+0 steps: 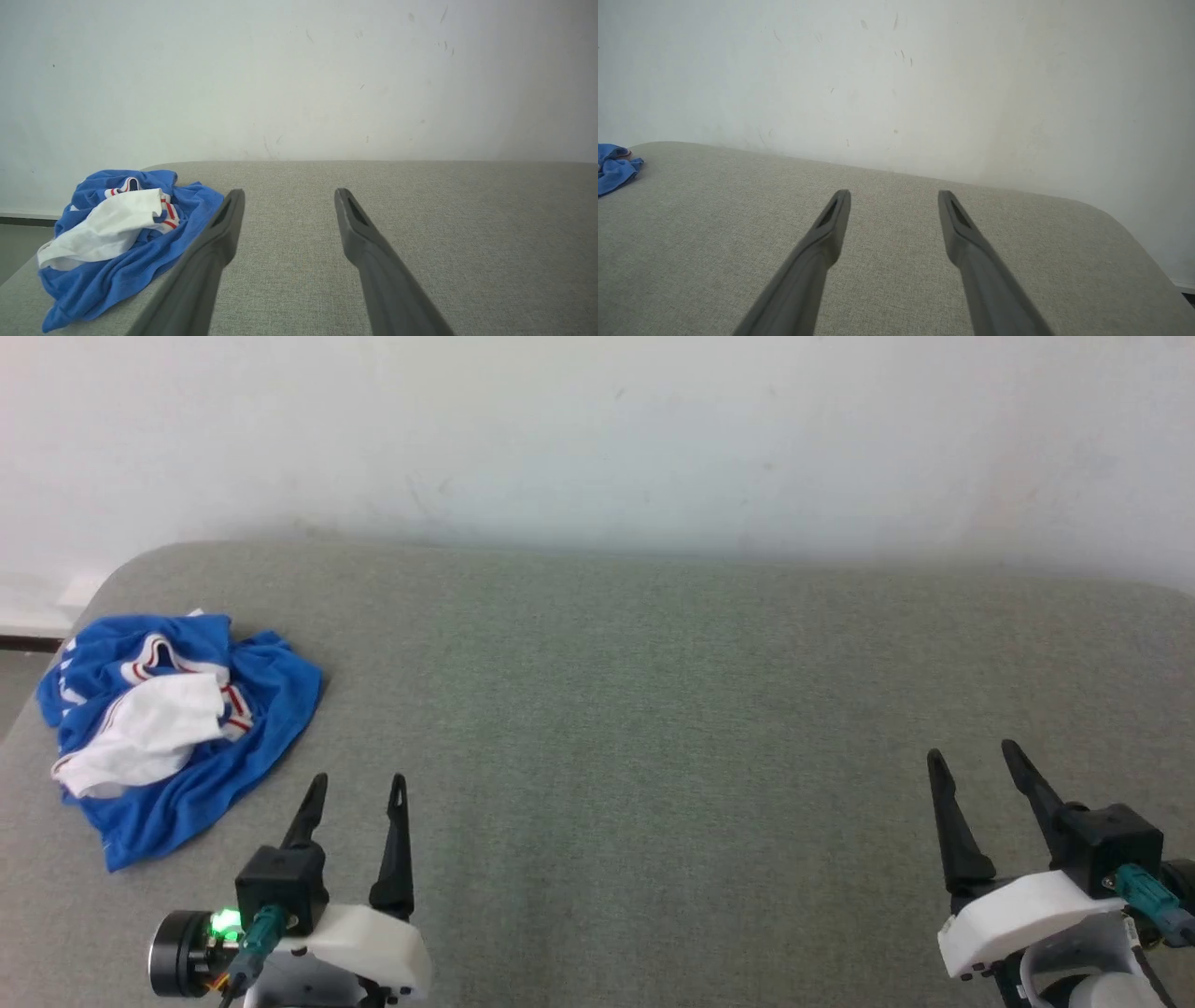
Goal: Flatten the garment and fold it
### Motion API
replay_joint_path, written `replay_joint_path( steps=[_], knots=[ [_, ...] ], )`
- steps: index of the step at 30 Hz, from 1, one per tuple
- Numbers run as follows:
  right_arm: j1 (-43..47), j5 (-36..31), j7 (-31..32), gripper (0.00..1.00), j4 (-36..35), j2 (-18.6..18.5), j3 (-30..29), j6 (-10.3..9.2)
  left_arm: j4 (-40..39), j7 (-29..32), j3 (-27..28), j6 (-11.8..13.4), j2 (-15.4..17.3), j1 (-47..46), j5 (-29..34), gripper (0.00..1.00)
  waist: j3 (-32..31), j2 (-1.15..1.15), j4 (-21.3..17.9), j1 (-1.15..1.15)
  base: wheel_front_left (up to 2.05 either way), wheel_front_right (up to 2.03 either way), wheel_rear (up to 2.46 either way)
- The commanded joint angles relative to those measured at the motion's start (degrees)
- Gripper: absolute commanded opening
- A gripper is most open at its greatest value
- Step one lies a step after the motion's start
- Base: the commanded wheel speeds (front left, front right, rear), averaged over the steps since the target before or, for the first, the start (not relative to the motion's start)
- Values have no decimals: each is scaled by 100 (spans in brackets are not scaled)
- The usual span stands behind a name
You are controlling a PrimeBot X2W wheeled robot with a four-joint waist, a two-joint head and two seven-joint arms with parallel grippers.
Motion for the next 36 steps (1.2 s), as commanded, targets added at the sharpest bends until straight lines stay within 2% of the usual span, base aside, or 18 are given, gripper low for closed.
replay_joint_path(
  steps=[1,36],
  knots=[
    [11,29,-62,100,21,10,-21,-4,-11,-61,-15,16,-10,69,-50,100,-6,0,119,0,0,0,0],
    [42,162,-468,100,221,18,209,-7,-3,-468,-2,30,2,335,-72,100,-158,0,1772,0,-1,-1,-1]
  ],
)
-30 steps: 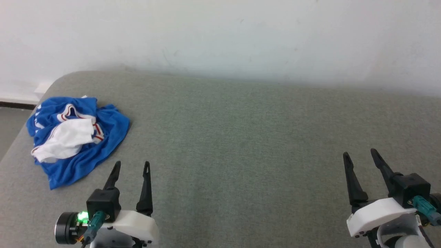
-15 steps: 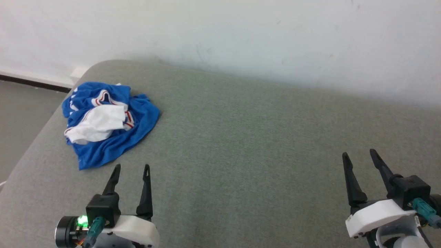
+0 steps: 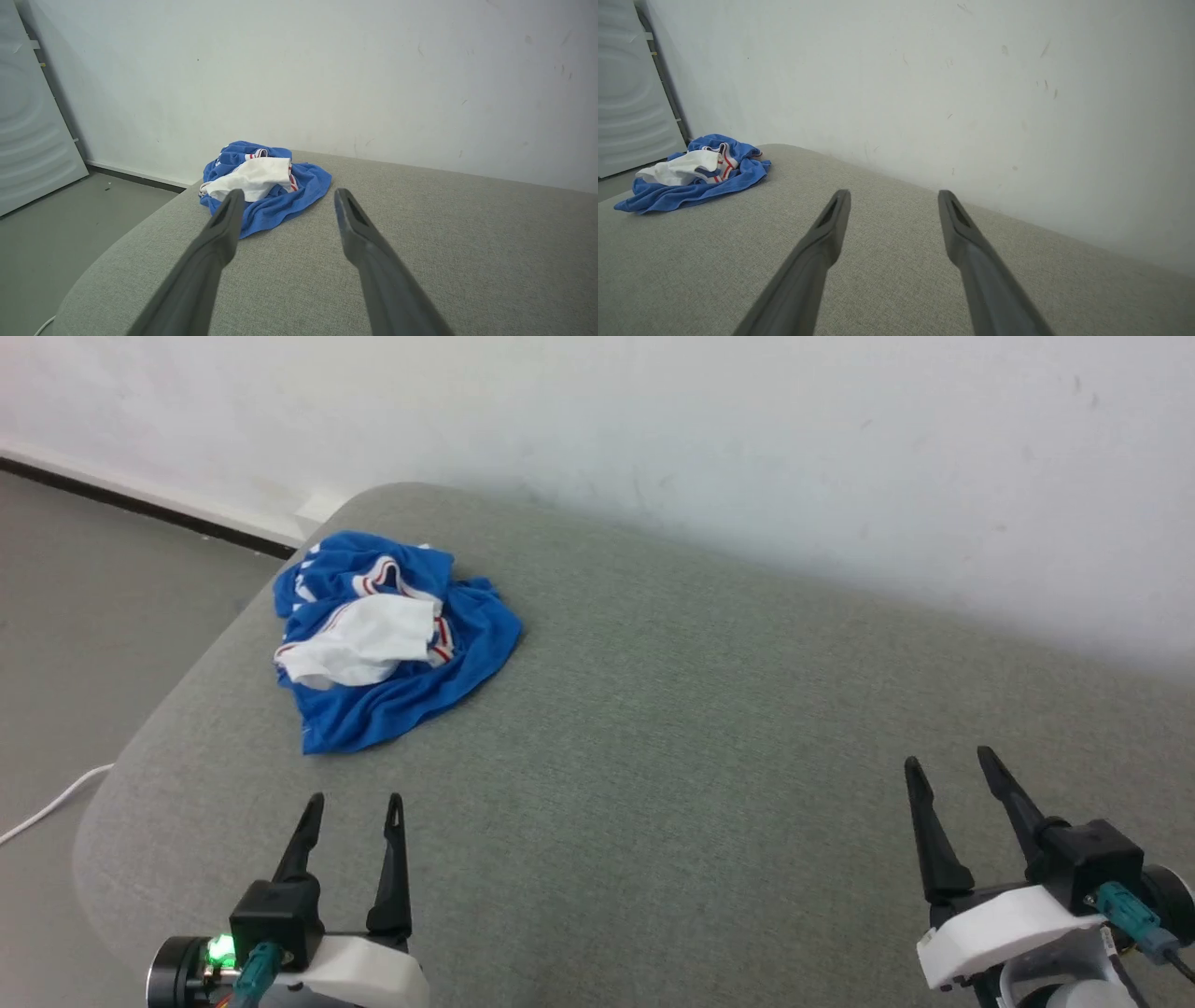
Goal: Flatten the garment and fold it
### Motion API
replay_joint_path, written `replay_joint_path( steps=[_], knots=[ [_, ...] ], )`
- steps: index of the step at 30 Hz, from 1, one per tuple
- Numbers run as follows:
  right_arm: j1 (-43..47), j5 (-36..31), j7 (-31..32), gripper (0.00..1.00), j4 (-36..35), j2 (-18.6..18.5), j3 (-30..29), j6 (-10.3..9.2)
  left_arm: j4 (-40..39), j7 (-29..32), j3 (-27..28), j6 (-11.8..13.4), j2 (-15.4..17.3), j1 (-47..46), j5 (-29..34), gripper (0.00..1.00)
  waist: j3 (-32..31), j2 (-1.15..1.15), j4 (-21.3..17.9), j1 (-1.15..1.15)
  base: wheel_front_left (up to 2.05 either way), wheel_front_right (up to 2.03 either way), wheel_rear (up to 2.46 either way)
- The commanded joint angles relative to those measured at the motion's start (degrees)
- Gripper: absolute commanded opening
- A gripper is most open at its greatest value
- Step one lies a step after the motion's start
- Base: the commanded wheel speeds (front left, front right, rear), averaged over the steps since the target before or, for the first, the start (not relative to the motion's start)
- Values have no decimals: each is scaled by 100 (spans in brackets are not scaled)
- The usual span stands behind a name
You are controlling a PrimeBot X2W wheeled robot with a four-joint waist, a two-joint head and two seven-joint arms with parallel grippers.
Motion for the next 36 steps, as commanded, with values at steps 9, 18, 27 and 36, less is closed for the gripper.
replay_joint_path(
  steps=[9,18,27,36],
  knots=[
    [7,89,-157,100,140,16,123,-8,19,-169,-32,31,1,119,-39,100,-81,0,402,0,-5,-5,-5],
    [-26,110,-265,100,232,18,215,-9,31,-277,-59,51,-5,173,-73,100,-94,0,683,0,0,0,0],
    [-9,116,-373,100,310,20,260,-10,66,-385,-91,43,-8,223,-83,100,-112,0,971,0,0,0,0],
    [-8,107,-480,100,361,22,270,-10,80,-492,-118,48,-11,278,-94,100,-93,0,1248,0,0,0,0]
  ],
)
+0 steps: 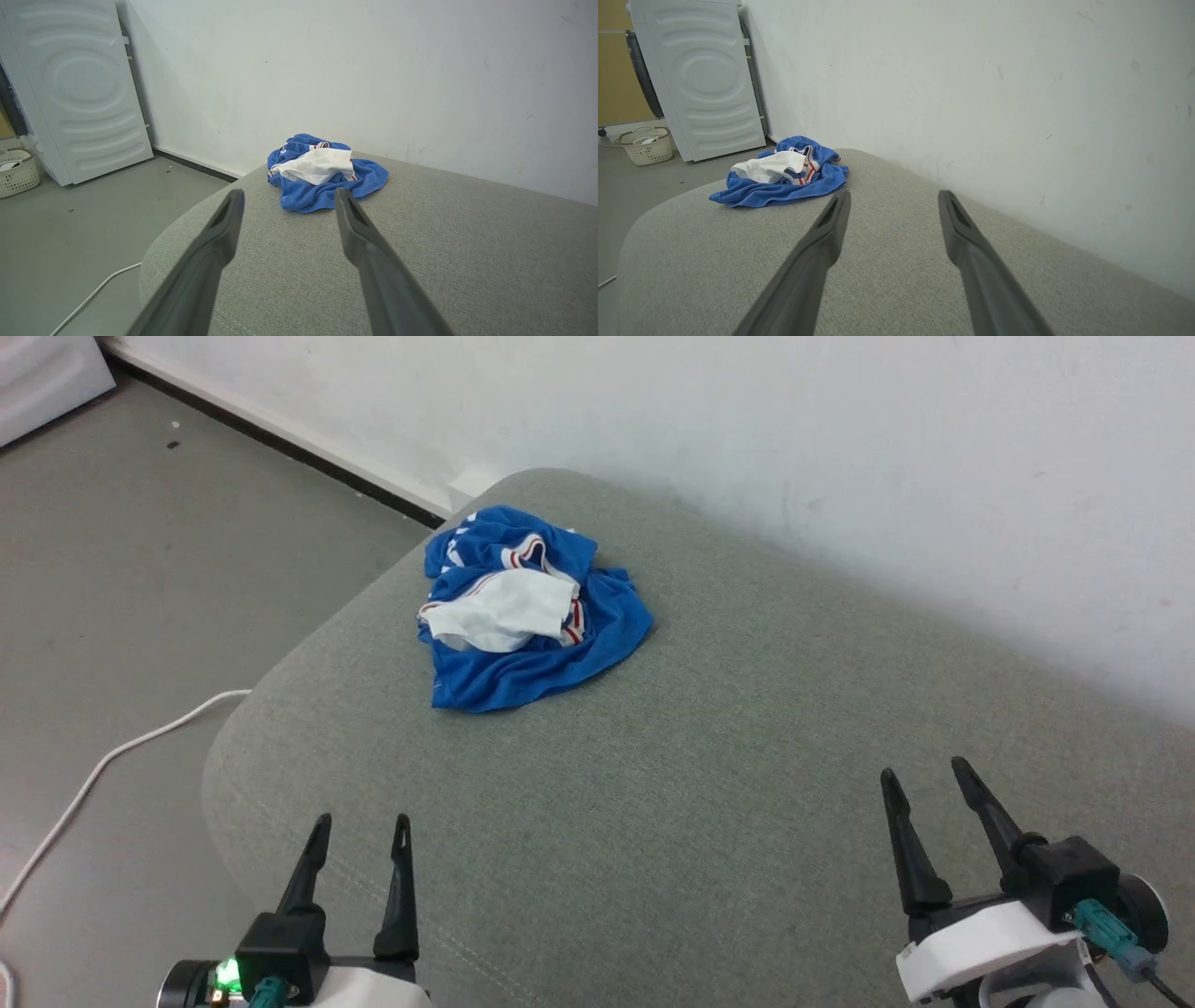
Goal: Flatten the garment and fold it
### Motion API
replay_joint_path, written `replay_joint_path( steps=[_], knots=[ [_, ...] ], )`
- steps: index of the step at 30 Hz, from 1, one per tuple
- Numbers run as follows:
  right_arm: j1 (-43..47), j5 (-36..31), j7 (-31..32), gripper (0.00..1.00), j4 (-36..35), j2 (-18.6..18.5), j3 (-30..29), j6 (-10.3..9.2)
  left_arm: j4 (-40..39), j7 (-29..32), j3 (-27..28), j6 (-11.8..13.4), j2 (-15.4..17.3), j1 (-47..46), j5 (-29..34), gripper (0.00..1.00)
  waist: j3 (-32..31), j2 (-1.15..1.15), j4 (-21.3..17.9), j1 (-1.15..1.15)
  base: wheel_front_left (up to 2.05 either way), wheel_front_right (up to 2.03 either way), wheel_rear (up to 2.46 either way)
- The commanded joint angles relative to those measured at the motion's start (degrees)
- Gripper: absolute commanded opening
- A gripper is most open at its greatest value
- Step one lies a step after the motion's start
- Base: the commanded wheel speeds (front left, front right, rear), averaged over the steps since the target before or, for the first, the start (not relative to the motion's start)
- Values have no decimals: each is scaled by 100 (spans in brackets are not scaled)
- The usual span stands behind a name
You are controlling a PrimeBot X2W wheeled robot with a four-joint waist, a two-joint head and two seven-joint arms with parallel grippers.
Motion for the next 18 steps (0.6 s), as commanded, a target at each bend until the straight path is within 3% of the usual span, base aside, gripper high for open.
replay_joint_path(
  steps=[1,18],
  knots=[
    [-12,23,-53,100,36,19,12,-11,3,-57,-12,44,-11,61,-31,100,10,0,74,0,0,0,0],
    [-35,28,-228,100,127,23,37,-12,20,-233,-54,87,-19,107,-65,100,79,0,497,0,0,0,0]
  ],
)
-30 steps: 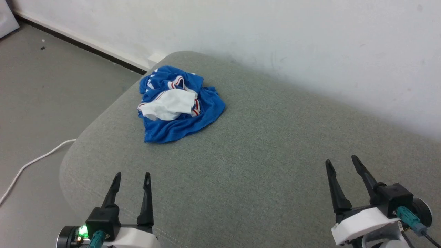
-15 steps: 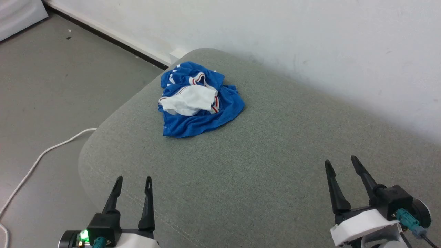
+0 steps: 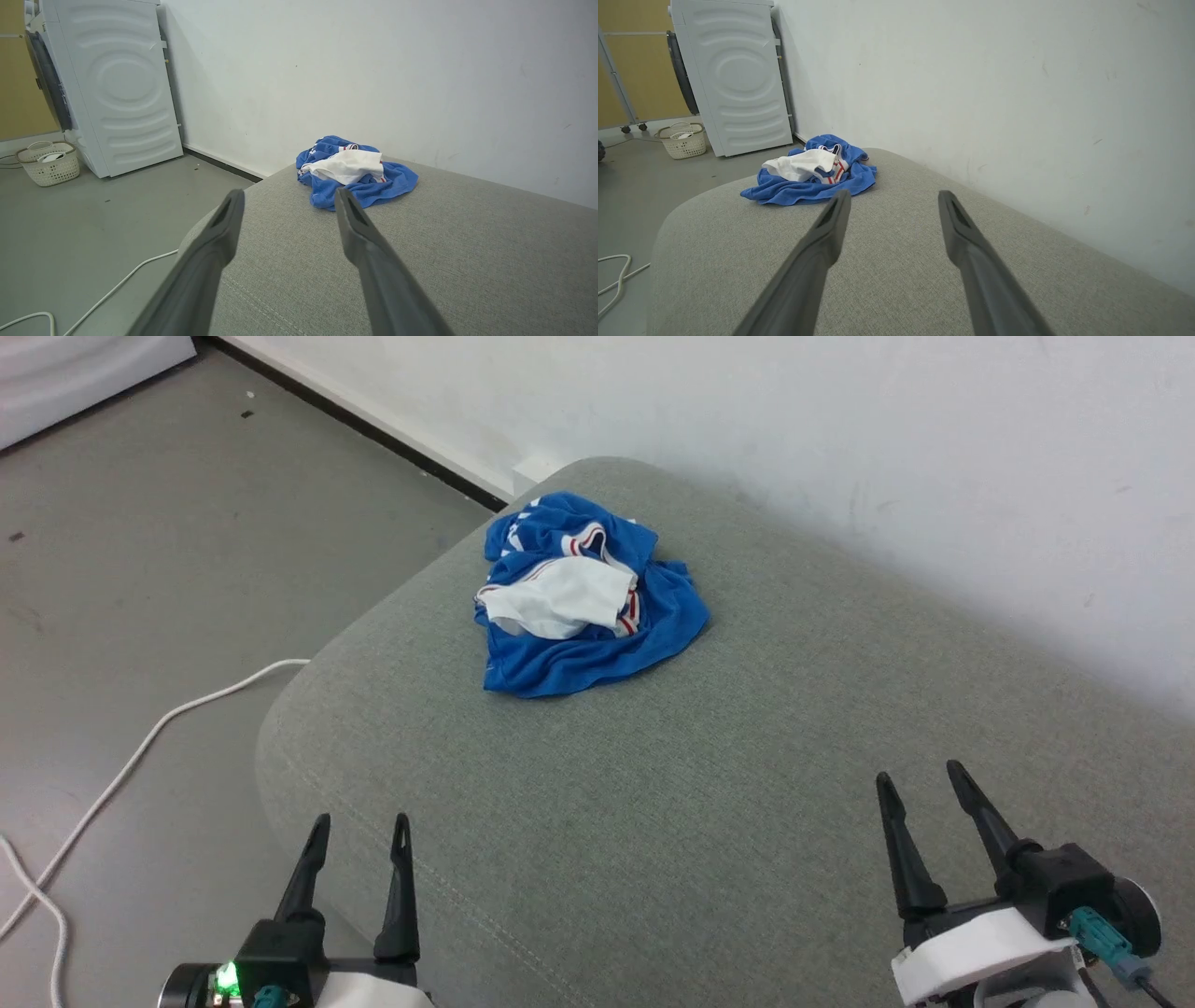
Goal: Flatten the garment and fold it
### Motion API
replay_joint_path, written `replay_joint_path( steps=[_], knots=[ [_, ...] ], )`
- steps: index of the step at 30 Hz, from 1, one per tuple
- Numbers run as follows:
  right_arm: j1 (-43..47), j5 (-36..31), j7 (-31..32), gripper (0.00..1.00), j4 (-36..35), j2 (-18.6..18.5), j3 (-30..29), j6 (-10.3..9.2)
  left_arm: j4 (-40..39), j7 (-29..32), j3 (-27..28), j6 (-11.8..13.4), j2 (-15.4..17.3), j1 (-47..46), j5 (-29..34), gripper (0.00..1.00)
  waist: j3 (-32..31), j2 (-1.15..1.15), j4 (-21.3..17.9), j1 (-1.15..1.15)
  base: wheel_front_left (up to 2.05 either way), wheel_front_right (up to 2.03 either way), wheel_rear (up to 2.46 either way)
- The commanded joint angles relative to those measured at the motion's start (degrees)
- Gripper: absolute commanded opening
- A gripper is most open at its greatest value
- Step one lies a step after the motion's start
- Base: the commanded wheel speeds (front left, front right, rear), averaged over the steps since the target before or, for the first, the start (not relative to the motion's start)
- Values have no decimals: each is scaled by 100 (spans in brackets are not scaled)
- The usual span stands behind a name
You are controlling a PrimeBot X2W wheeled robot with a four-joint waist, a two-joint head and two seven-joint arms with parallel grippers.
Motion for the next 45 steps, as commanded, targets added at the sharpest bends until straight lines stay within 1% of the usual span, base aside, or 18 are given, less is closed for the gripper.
replay_joint_path(
  steps=[1,7,11,14,17,19,21,23,24,26,29,32,34,36,41,45],
  knots=[
    [-36,33,-32,100,2,19,-4,-12,7,-27,-11,40,-18,87,-24,100,8,0,2,0,0,0,0],
    [-59,40,-32,100,26,19,38,-12,5,-27,-5,56,-19,83,-16,100,3,0,-20,0,0,0,0],
    [-66,34,-28,100,2,19,35,-12,8,-27,8,76,-23,49,-136,100,33,0,-54,0,0,0,0],
    [-73,53,40,100,-73,19,-7,-12,-139,-27,56,133,-25,-112,-218,100,116,0,-78,0,0,0,0],
    [-85,60,135,100,-183,19,-41,-12,-220,5,16,77,-14,-311,-248,100,199,0,-80,0,0,0,0],
    [-94,25,278,100,-356,19,-59,-12,-382,315,-37,-27,66,-641,-269,100,309,0,-89,0,0,0,0],
    [-121,-37,462,100,-595,19,-69,-12,-638,765,-76,-112,238,-1078,-187,100,455,0,-119,0,0,0,0],
    [-163,-67,702,100,-881,19,-70,-12,-859,1078,-31,-181,382,-1620,-181,100,641,0,-167,0,0,0,0],
    [-192,-55,849,100,-1034,19,-52,-12,-875,1281,-12,-224,470,-1866,-173,100,757,0,-211,0,0,0,0],
    [-246,-67,1125,100,-1367,19,-32,-12,-802,1651,95,-259,509,-2406,-335,100,968,0,-283,0,0,0,0],
    [-322,-105,1530,100,-1886,-75,37,-12,-473,2208,198,-372,593,-3192,-603,100,1301,0,-412,0,0,0,0],
    [-427,-82,1902,100,-2360,-271,146,-12,54,2706,287,-506,821,-3891,-797,100,1665,0,-610,0,0,0,0],
    [-505,-60,2138,100,-2649,-395,220,-12,390,2995,268,-614,1051,-4263,-851,100,1910,0,-767,0,0,0,0],
    [-569,-45,2351,100,-2923,-515,230,-12,719,3222,335,-671,1168,-4633,-1039,100,2146,0,-888,0,0,0,0],
    [-689,23,2795,100,-3484,-789,251,-12,1437,3847,433,-750,1378,-5242,-1455,100,2627,0,-1155,0,0,0,0],
    [-875,92,3009,100,-3801,-931,298,-12,1908,4279,598,-765,1432,-5444,-1832,100,2941,0,-1387,0,0,0,0]
  ],
)
